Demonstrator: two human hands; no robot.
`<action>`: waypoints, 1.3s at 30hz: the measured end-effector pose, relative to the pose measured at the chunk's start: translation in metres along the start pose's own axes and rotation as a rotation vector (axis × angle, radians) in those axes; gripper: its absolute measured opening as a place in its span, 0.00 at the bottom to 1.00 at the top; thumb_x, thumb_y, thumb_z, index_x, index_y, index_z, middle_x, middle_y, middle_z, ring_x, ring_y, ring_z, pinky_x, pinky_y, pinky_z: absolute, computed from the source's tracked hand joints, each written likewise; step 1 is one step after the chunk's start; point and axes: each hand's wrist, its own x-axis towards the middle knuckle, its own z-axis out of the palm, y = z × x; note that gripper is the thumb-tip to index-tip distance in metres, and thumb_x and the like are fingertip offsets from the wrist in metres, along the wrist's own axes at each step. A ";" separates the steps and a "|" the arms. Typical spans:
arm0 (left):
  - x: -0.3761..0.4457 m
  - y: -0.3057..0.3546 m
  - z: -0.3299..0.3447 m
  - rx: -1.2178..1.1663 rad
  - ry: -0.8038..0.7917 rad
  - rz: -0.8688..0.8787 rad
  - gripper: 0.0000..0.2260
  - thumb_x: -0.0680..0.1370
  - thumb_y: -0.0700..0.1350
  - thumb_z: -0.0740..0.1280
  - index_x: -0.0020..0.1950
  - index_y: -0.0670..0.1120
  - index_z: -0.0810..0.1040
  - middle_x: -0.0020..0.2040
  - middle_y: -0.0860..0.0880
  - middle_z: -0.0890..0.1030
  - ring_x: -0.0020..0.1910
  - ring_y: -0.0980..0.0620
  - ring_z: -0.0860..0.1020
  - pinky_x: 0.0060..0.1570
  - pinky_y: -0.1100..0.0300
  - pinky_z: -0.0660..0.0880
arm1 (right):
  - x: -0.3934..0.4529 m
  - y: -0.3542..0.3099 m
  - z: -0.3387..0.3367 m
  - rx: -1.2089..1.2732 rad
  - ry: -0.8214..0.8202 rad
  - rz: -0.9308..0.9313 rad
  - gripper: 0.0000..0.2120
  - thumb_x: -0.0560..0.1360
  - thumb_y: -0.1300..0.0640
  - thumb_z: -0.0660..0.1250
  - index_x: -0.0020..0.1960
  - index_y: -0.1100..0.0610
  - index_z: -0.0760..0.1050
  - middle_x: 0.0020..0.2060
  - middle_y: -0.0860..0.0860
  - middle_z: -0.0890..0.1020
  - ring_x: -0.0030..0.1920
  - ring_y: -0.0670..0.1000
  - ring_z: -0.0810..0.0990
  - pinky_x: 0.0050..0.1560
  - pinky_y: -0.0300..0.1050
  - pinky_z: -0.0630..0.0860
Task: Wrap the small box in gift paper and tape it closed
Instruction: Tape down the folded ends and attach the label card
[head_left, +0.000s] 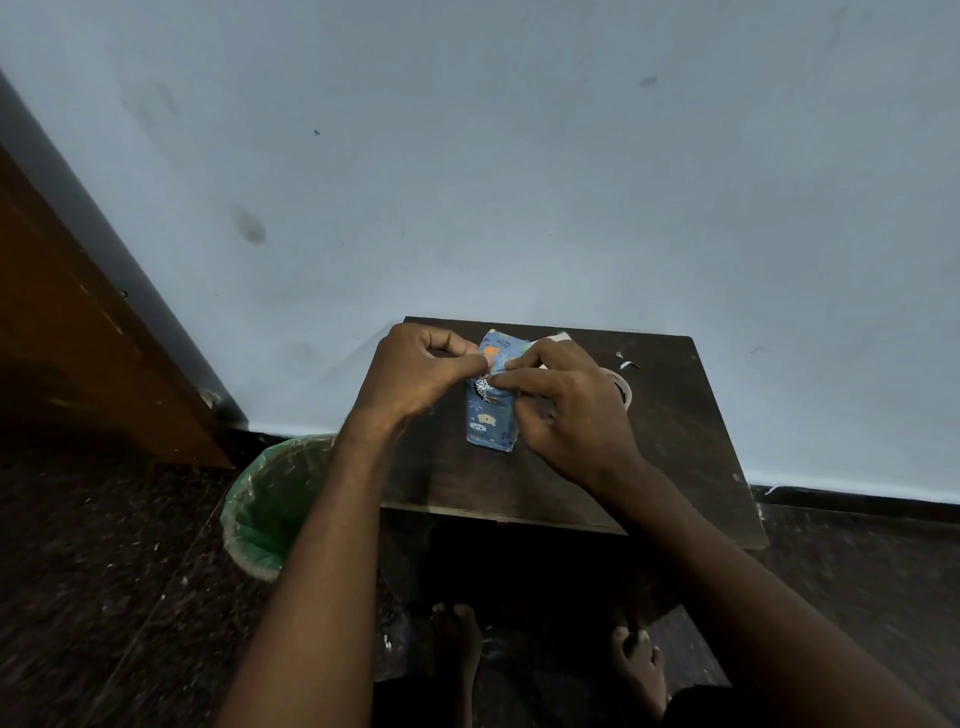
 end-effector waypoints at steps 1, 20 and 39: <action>0.000 0.000 0.001 0.018 0.009 0.008 0.07 0.69 0.53 0.79 0.40 0.50 0.89 0.42 0.53 0.89 0.48 0.43 0.87 0.48 0.33 0.83 | -0.001 0.001 0.001 -0.002 0.004 -0.003 0.16 0.73 0.59 0.64 0.52 0.51 0.88 0.46 0.48 0.83 0.49 0.52 0.80 0.41 0.51 0.78; 0.009 -0.013 0.016 0.076 0.244 0.046 0.08 0.76 0.47 0.79 0.45 0.49 0.81 0.34 0.53 0.83 0.35 0.55 0.81 0.44 0.52 0.80 | -0.005 -0.005 -0.001 0.058 0.048 0.023 0.17 0.70 0.61 0.64 0.56 0.53 0.84 0.48 0.47 0.83 0.48 0.53 0.81 0.45 0.52 0.78; 0.007 -0.026 0.014 0.203 0.006 0.132 0.20 0.79 0.33 0.67 0.66 0.53 0.82 0.56 0.61 0.85 0.56 0.65 0.82 0.61 0.59 0.81 | -0.008 0.003 0.012 0.342 0.037 0.176 0.17 0.68 0.66 0.72 0.55 0.55 0.86 0.64 0.52 0.75 0.62 0.46 0.79 0.46 0.44 0.84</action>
